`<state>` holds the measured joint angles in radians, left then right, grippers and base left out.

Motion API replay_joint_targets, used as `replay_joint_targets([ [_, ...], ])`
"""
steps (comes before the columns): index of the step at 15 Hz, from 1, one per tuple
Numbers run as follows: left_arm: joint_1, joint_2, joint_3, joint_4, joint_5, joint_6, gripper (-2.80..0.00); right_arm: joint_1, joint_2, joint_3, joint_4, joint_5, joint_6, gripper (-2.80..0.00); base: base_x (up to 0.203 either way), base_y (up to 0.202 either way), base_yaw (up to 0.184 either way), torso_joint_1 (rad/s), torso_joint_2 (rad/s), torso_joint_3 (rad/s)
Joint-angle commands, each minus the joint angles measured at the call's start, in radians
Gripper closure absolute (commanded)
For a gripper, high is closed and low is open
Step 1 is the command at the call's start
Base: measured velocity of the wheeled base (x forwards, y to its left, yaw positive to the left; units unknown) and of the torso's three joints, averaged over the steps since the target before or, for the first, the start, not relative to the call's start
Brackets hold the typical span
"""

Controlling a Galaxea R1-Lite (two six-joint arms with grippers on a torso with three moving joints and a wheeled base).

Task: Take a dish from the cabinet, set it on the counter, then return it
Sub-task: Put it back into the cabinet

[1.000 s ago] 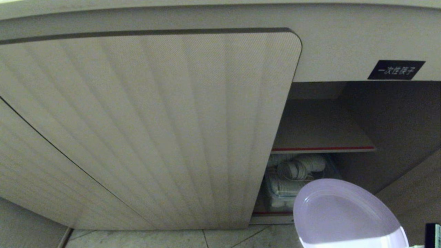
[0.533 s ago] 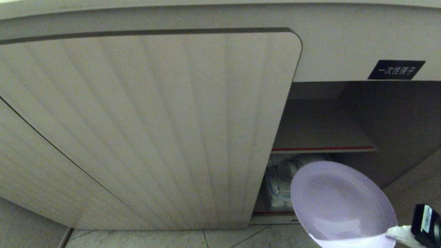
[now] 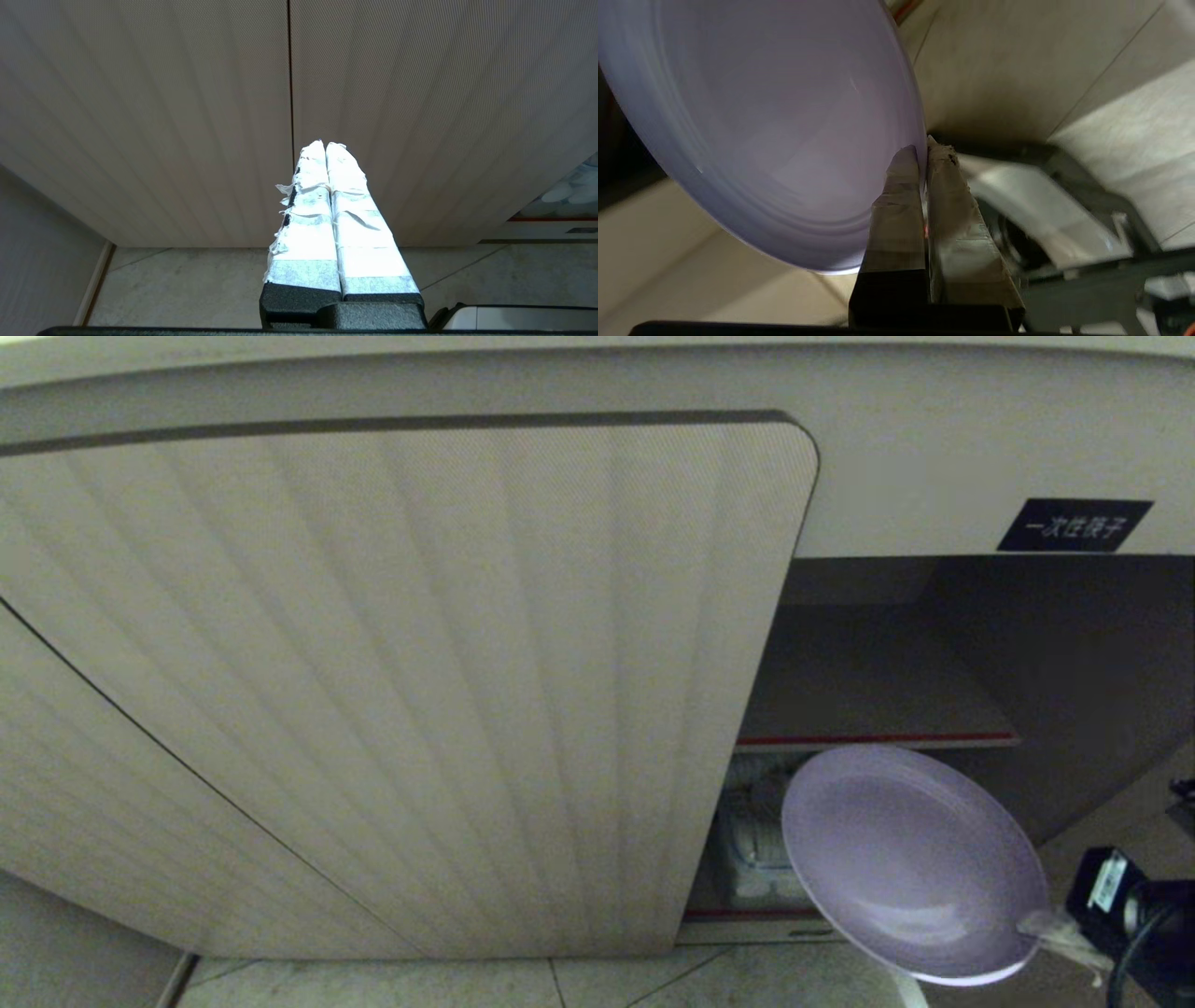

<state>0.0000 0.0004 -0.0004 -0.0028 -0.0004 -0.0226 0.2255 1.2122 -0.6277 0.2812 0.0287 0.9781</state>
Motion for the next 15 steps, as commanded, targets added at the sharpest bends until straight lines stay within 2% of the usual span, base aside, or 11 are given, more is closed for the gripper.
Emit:
replay_joint_targets([
  [1,0.0,0.0,0.0,0.0,0.0,0.0,0.0,0.002,0.069,-0.003,-0.03,-0.026,0.029,0.0,0.0,0.0,0.0,0.0,0.0,0.0],
  [5,0.0,0.0,0.0,0.0,0.0,0.0,0.0,0.006,0.133,-0.04,-0.071,-0.062,0.082,0.0,0.0,0.0,0.0,0.0,0.0,0.0],
  [10,0.0,0.0,0.0,0.0,0.0,0.0,0.0,0.007,0.208,-0.136,-0.073,-0.098,0.201,0.0,0.0,0.0,0.0,0.0,0.0,0.0],
  [13,0.0,0.0,0.0,0.0,0.0,0.0,0.0,0.008,0.231,-0.171,-0.073,-0.102,0.236,0.0,0.0,0.0,0.0,0.0,0.0,0.0],
  [15,0.0,0.0,0.0,0.0,0.0,0.0,0.0,0.008,0.253,-0.195,-0.073,-0.135,0.264,0.0,0.0,0.0,0.0,0.0,0.0,0.0],
])
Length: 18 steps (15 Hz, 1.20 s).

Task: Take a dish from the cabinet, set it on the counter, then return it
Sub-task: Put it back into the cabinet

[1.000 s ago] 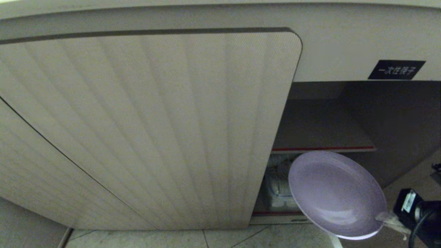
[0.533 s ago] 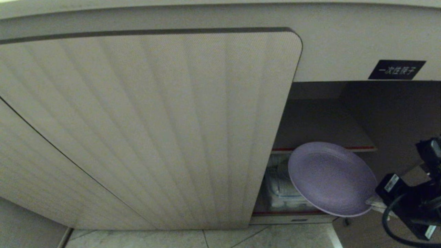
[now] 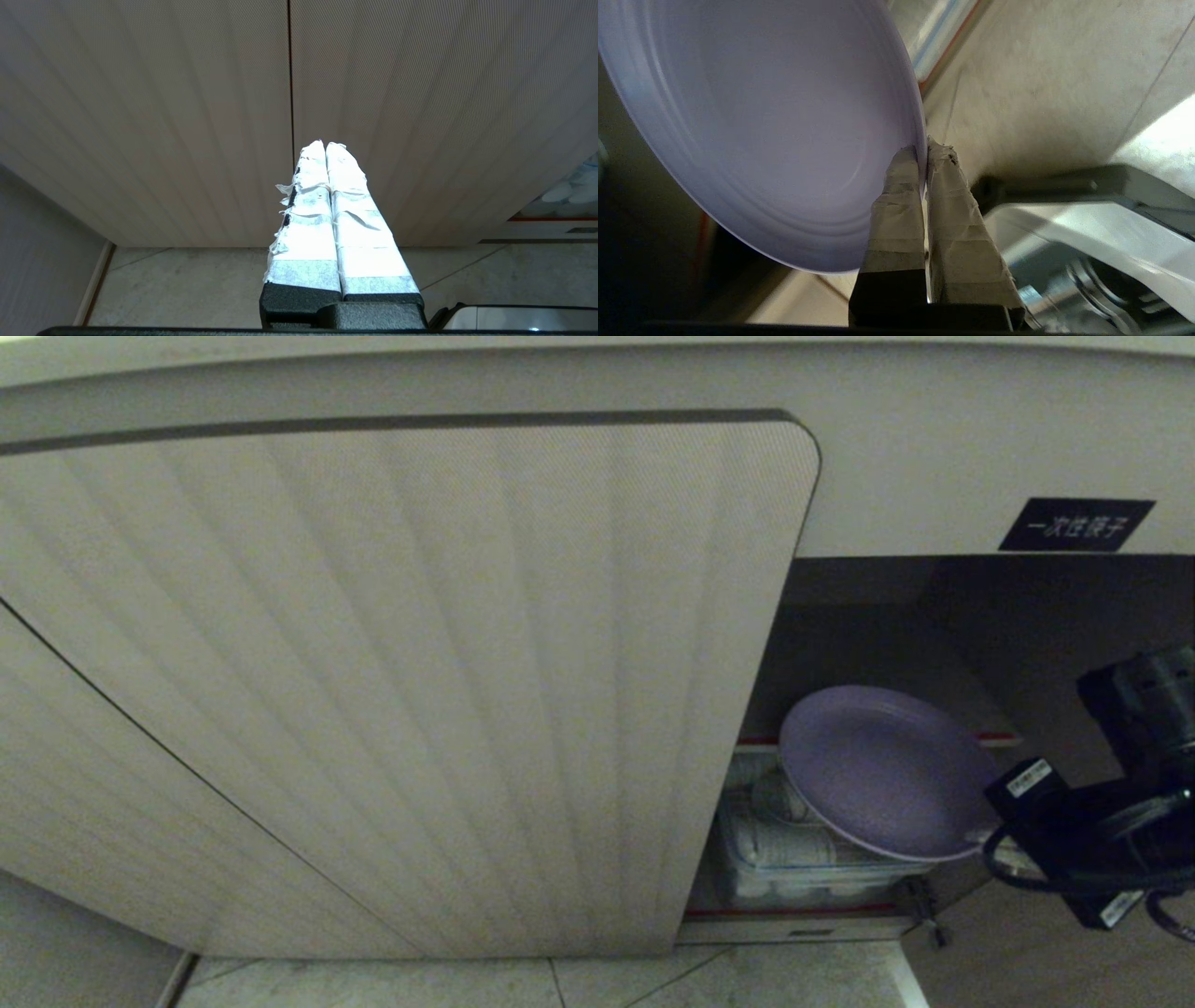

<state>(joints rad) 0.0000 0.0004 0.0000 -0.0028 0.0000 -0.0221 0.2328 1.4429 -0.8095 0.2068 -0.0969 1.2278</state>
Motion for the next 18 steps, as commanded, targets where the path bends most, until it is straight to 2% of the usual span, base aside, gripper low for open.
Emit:
replay_joint_targets([
  [1,0.0,0.0,0.0,0.0,0.0,-0.001,0.0,0.0,0.033,-0.024,0.001,-0.022,0.035,0.0,0.0,0.0,0.0,0.0,0.0,0.0],
  [5,0.0,0.0,0.0,0.0,0.0,-0.001,0.0,0.0,0.045,-0.035,-0.054,-0.046,0.069,0.0,0.0,0.0,0.0,0.0,0.0,0.0],
  [13,0.0,0.0,0.0,0.0,0.0,-0.001,0.0,0.0,0.066,-0.034,-0.137,-0.075,0.075,0.0,0.0,0.0,0.0,0.0,0.0,0.0],
  [16,0.0,0.0,0.0,0.0,0.0,-0.001,0.0,0.0,0.074,-0.037,-0.167,-0.097,0.143,0.0,0.0,0.0,0.0,0.0,0.0,0.0],
  [18,0.0,0.0,0.0,0.0,0.0,-0.001,0.0,0.0,0.076,-0.036,-0.17,-0.112,0.151,0.0,0.0,0.0,0.0,0.0,0.0,0.0],
])
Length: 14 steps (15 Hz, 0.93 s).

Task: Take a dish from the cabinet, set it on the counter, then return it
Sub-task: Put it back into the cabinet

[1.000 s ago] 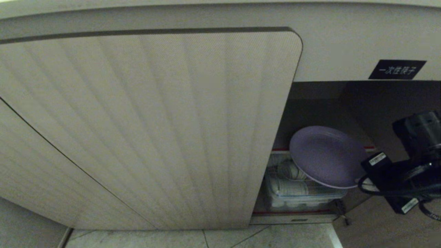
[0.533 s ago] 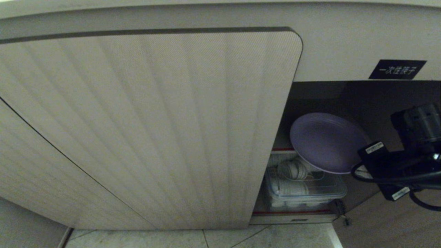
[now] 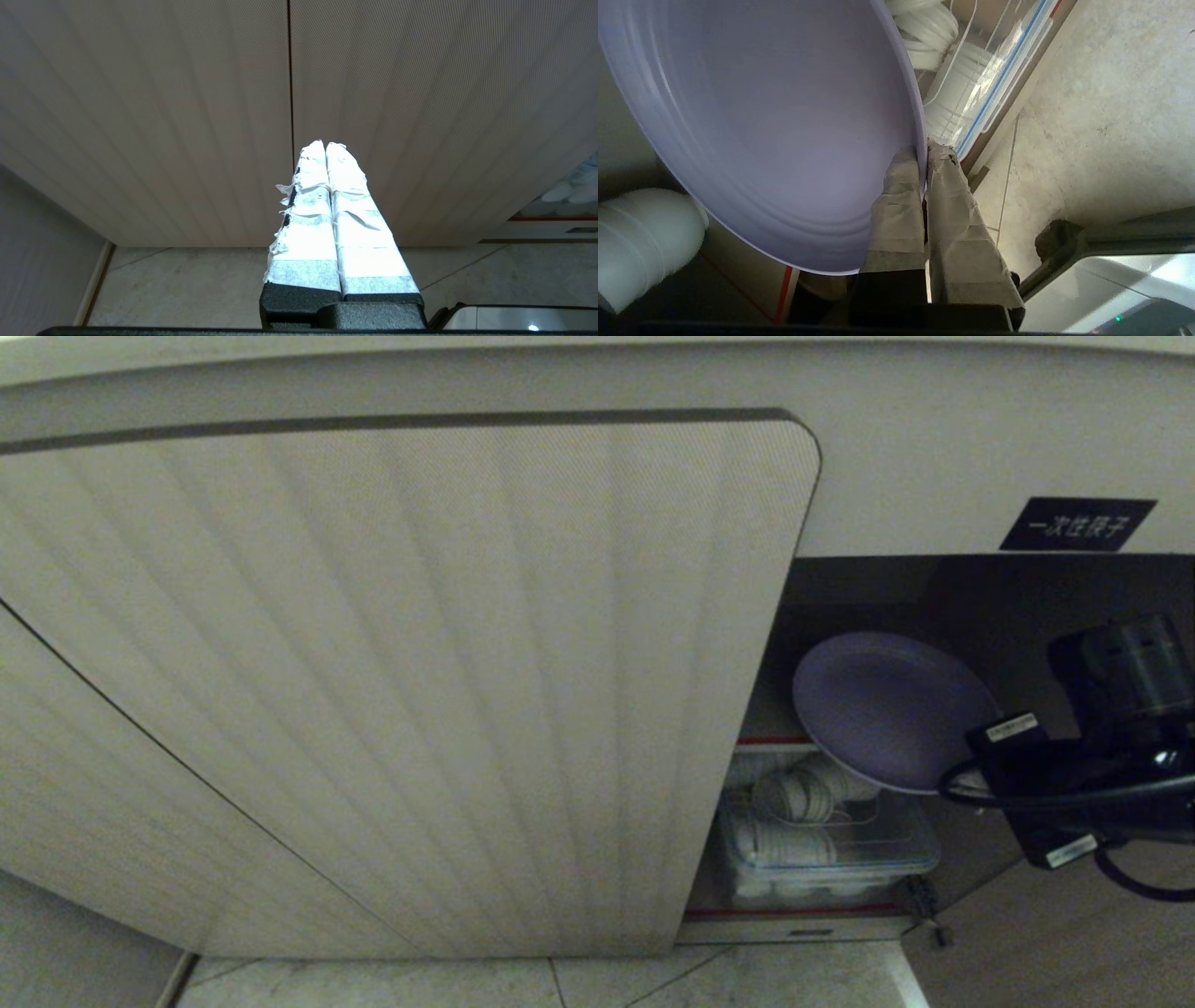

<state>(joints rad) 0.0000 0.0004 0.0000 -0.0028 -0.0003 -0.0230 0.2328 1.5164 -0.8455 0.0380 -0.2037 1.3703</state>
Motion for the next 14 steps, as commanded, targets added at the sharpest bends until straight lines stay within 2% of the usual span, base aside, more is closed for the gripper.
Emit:
replay_joint_targets([
  [1,0.0,0.0,0.0,0.0,0.0,0.0,0.0,0.0,0.01,0.0,-0.019,-0.013,0.009,0.0,0.0,0.0,0.0,0.0,0.0,0.0],
  [3,0.0,0.0,0.0,0.0,0.0,0.0,0.0,0.0,0.021,-0.003,-0.074,-0.033,0.019,0.0,0.0,0.0,0.0,0.0,0.0,0.0],
  [14,0.0,0.0,0.0,0.0,0.0,0.0,0.0,0.007,0.085,-0.009,-0.128,-0.099,0.058,0.0,0.0,0.0,0.0,0.0,0.0,0.0],
])
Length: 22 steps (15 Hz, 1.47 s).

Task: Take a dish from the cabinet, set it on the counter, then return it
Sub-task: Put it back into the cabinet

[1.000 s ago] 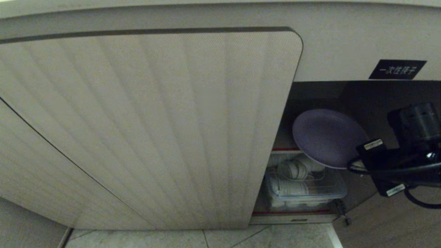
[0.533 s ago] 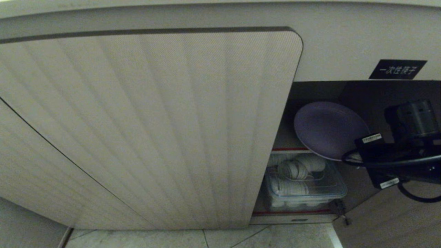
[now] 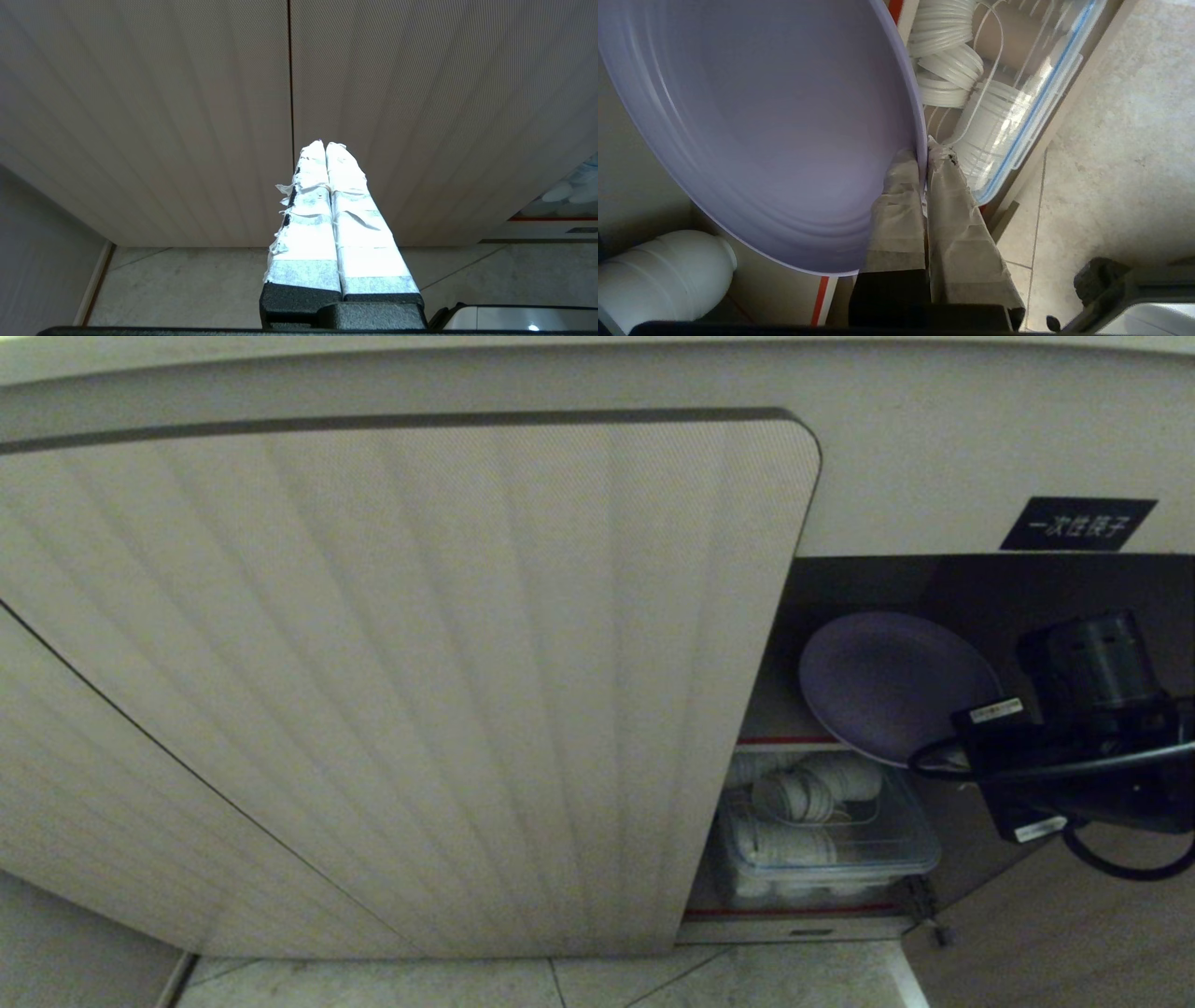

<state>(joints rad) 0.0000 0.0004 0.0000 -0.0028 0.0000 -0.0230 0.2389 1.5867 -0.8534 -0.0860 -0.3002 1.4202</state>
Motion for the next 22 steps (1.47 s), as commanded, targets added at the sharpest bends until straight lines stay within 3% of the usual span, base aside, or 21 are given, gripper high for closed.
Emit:
replay_joint_targets([
  [1,0.0,0.0,0.0,0.0,0.0,0.0,0.0,0.0,0.021,-0.004,-0.007,-0.004,0.008,0.0,0.0,0.0,0.0,0.0,0.0,0.0],
  [22,0.0,0.0,0.0,0.0,0.0,0.0,0.0,0.03,0.107,-0.025,-0.087,-0.065,0.029,0.0,0.0,0.0,0.0,0.0,0.0,0.0],
])
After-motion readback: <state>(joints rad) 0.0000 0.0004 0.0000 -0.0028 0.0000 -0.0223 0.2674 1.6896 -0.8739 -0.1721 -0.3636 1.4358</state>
